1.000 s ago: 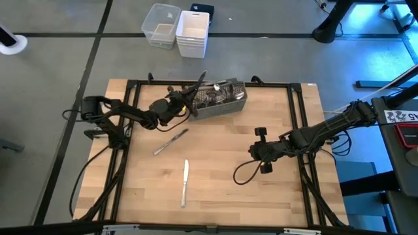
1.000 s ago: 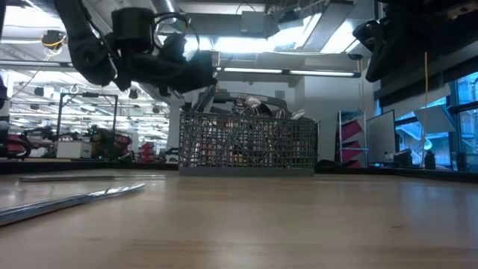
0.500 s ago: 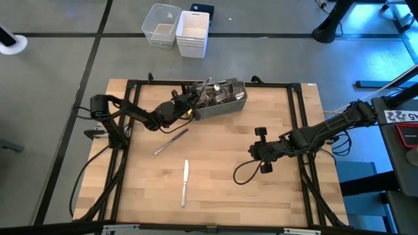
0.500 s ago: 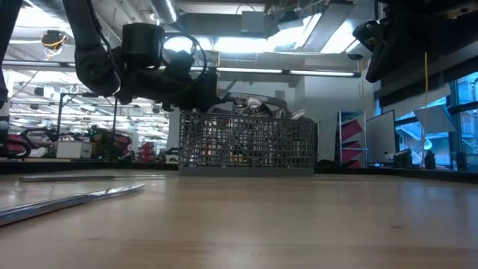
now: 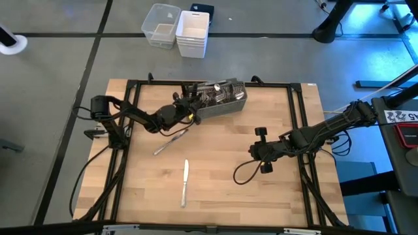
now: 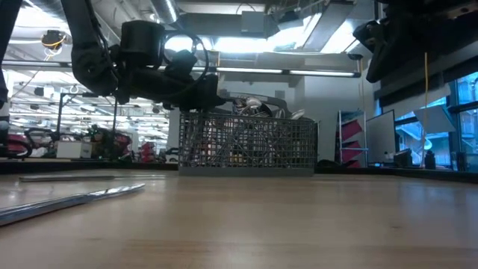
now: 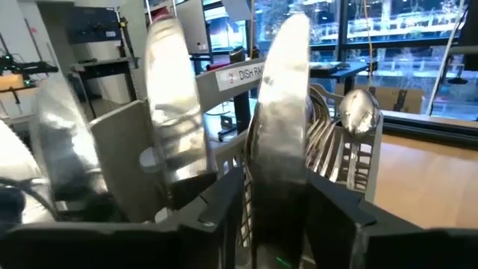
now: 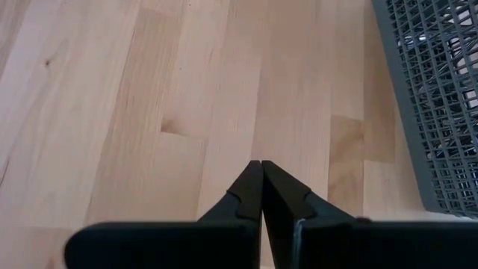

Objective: Sort silverware
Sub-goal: Put the silver table knife into the gray silverware organizer

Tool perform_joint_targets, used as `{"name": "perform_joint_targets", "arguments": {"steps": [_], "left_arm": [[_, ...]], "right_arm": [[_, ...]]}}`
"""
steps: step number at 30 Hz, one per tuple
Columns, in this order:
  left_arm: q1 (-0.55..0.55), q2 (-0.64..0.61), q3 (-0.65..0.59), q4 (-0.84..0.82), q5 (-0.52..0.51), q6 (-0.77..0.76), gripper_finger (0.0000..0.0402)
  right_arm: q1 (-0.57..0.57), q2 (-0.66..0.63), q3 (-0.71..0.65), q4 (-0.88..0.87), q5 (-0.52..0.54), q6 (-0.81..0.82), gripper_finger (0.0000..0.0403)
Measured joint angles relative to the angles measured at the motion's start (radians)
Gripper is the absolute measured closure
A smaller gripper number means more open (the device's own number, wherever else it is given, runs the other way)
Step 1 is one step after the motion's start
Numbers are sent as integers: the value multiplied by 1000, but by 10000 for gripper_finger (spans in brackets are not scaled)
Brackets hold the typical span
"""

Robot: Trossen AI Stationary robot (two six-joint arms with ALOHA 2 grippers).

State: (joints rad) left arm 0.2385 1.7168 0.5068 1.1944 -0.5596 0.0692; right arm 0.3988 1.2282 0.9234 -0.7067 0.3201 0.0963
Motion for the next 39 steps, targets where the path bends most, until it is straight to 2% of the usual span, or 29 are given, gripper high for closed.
{"name": "perform_joint_targets", "arguments": {"steps": [6,11,20,24,28,32,35,39], "left_arm": [[-25,-7,-2,-8,-29,39,258],[-60,-50,-3,-7,-35,63,255],[-156,-210,-3,-20,-32,61,257],[-233,-308,-3,-162,-30,12,257],[-327,-409,-3,-443,-27,-118,257],[-426,-482,-3,-673,45,-413,257],[-508,-489,-3,-718,125,-653,257],[-622,-489,-3,-716,149,-882,257]], "right_arm": [[0,0,0,0,-24,1,393],[0,0,0,-1,-25,1,393],[0,0,0,-1,-25,2,393],[0,0,-2,1,-25,2,393],[0,0,-2,8,-25,1,393],[0,0,-2,53,-25,-16,393],[0,0,-2,96,-25,-53,393],[0,0,-2,140,-25,-102,393]]}}
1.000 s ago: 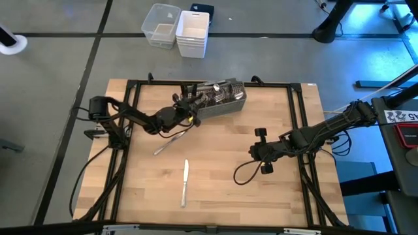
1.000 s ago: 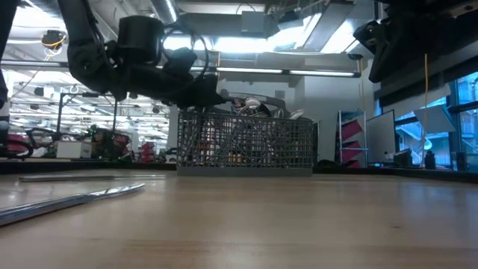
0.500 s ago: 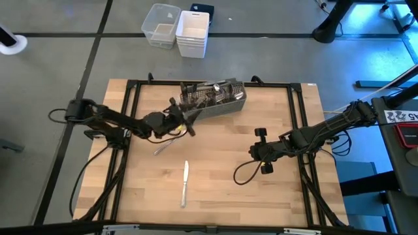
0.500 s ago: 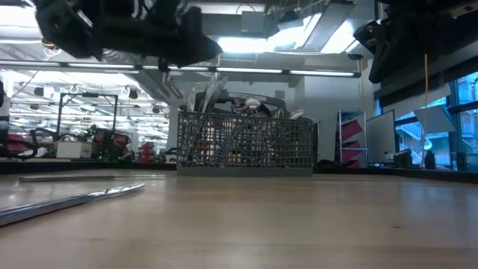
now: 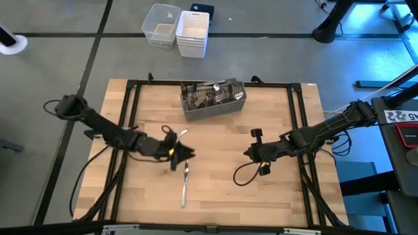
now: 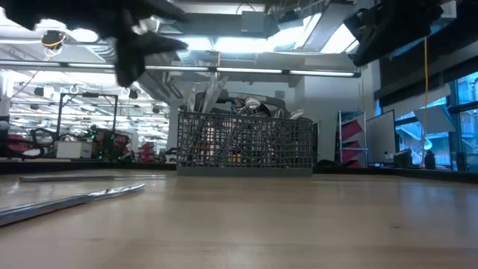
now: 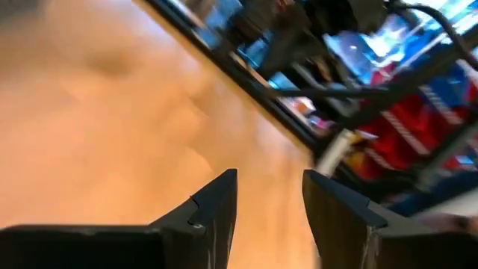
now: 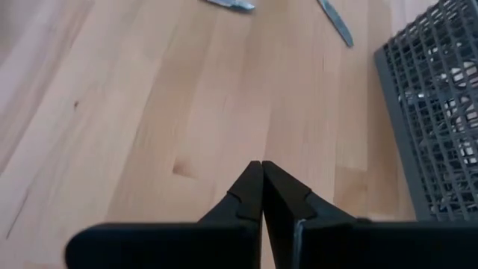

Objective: Sort silverware
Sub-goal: Put the silver table knife into the gray silverware organizer

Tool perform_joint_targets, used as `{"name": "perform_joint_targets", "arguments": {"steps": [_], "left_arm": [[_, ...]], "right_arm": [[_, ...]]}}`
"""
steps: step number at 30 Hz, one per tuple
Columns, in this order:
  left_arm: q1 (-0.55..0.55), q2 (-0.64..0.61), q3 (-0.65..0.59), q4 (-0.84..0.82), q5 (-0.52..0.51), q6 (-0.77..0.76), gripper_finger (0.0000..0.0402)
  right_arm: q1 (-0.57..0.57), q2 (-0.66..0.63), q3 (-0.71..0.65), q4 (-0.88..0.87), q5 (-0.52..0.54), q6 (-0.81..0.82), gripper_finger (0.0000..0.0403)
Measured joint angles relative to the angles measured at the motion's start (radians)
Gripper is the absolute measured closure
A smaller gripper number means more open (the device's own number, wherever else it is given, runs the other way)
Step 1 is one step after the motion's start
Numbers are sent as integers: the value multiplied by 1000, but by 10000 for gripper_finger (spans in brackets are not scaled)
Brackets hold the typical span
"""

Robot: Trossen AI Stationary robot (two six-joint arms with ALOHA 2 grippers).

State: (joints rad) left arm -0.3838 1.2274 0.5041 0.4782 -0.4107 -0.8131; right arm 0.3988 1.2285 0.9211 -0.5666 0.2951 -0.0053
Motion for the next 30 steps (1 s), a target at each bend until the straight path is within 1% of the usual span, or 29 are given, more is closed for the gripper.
{"name": "perform_joint_targets", "arguments": {"steps": [4,7,12,14,16,20,23,26,30], "left_arm": [[-104,4,1,4,-4,-140,257],[-171,29,16,0,-14,-173,258],[-239,109,108,-23,-18,-243,271],[-260,140,152,-96,-18,-318,278],[-274,173,203,-193,-6,-433,285],[-290,228,296,-414,57,-697,302],[-292,264,352,-558,106,-865,314],[-288,304,388,-627,151,-980,325],[-277,359,398,-611,183,-1039,334]], "right_arm": [[0,0,0,23,0,-3,393],[0,0,0,28,0,-3,393],[0,0,0,27,0,-1,393],[0,0,0,27,0,-1,393],[0,0,0,27,0,-1,393],[0,0,0,30,0,-1,393],[0,0,0,31,0,0,393],[0,0,0,32,0,0,393],[0,0,0,35,0,0,393]]}}
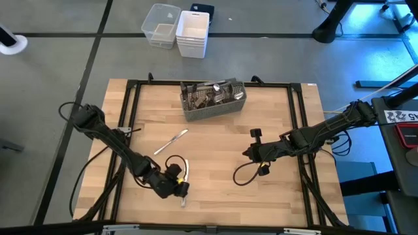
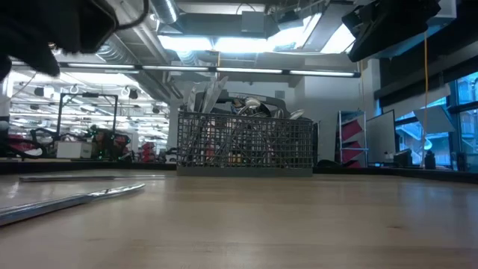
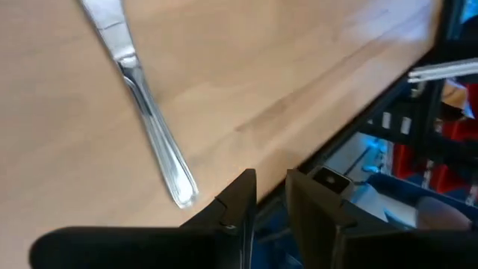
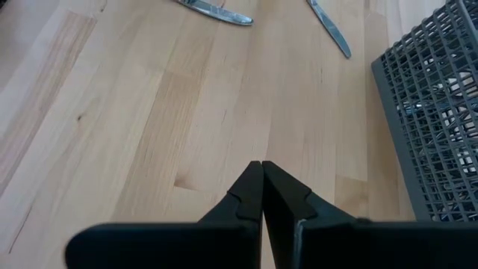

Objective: Sort silverware
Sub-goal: Put the silver table knife into the gray silverware organizer

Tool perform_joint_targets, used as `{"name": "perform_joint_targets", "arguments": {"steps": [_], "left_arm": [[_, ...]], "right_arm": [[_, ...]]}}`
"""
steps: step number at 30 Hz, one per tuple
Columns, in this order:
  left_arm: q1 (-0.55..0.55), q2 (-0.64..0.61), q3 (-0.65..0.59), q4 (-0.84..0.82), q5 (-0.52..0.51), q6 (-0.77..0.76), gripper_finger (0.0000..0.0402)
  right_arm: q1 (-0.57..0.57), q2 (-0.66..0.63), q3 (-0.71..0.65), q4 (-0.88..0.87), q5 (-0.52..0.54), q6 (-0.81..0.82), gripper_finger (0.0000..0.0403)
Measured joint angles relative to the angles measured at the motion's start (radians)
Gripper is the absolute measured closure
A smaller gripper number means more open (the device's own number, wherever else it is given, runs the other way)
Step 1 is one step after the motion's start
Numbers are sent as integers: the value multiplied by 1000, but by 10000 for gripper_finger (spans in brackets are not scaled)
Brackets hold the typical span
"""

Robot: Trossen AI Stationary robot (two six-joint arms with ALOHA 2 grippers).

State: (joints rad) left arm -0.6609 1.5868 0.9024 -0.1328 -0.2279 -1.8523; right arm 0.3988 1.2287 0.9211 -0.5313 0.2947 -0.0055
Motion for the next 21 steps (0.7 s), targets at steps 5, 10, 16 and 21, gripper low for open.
{"name": "perform_joint_targets", "arguments": {"steps": [5,10,16,21], "left_arm": [[3,49,0,2,1,59,335],[14,75,0,1,18,116,319],[67,79,0,-51,16,166,303],[101,79,-1,-97,24,151,311]], "right_arm": [[0,0,0,0,0,0,393],[0,0,0,-1,0,0,393],[0,0,0,-1,0,0,393],[0,0,0,-1,0,0,393]]}}
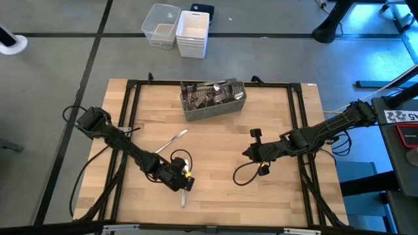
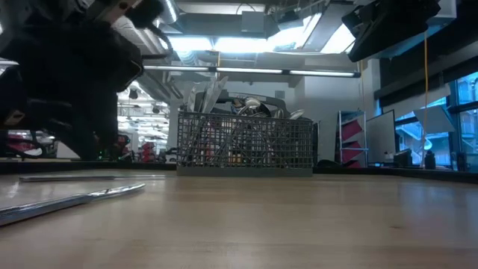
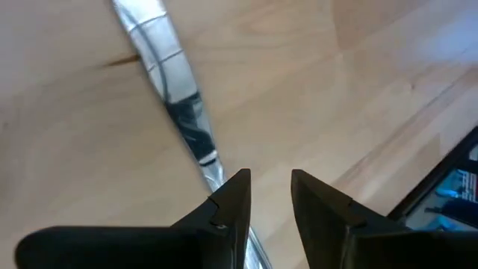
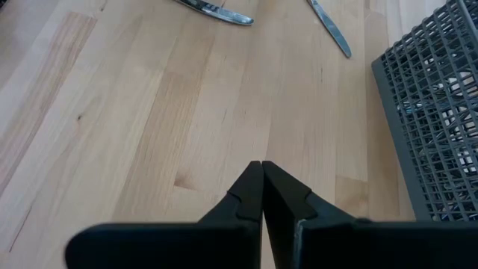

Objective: Sort silverware
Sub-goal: Put the silver table knife into the gray silverware organizer

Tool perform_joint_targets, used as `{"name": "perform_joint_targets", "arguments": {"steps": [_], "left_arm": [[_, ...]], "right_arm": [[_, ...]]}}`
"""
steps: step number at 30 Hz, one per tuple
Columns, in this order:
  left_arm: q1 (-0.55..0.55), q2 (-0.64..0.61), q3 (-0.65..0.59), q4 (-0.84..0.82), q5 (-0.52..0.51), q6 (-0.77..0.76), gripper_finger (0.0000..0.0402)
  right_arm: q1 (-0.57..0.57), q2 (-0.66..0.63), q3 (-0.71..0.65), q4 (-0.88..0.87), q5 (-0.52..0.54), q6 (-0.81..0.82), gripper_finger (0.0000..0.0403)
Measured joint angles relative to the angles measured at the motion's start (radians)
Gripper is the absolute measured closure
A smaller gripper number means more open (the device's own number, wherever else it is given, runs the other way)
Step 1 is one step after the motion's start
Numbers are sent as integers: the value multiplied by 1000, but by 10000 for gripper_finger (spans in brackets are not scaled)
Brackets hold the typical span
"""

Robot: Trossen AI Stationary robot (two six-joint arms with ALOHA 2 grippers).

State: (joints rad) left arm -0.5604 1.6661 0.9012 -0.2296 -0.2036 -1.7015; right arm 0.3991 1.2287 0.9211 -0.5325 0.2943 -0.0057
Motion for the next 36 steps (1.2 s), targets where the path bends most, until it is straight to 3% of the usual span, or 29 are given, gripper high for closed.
{"name": "perform_joint_targets", "arguments": {"steps": [7,15,19,28,32,36], "left_arm": [[14,0,0,-33,69,-29,329],[8,0,0,-17,72,91,325],[16,0,0,-17,71,112,309],[33,0,0,-32,74,146,233],[31,17,0,-22,81,53,229],[30,65,0,-17,172,30,238]], "right_arm": [[0,0,0,0,0,0,393],[0,0,0,0,0,0,393],[0,0,0,0,0,-1,393],[0,0,0,-1,0,-1,393],[0,0,0,-1,0,-1,393],[0,0,1,-2,0,-1,393]]}}
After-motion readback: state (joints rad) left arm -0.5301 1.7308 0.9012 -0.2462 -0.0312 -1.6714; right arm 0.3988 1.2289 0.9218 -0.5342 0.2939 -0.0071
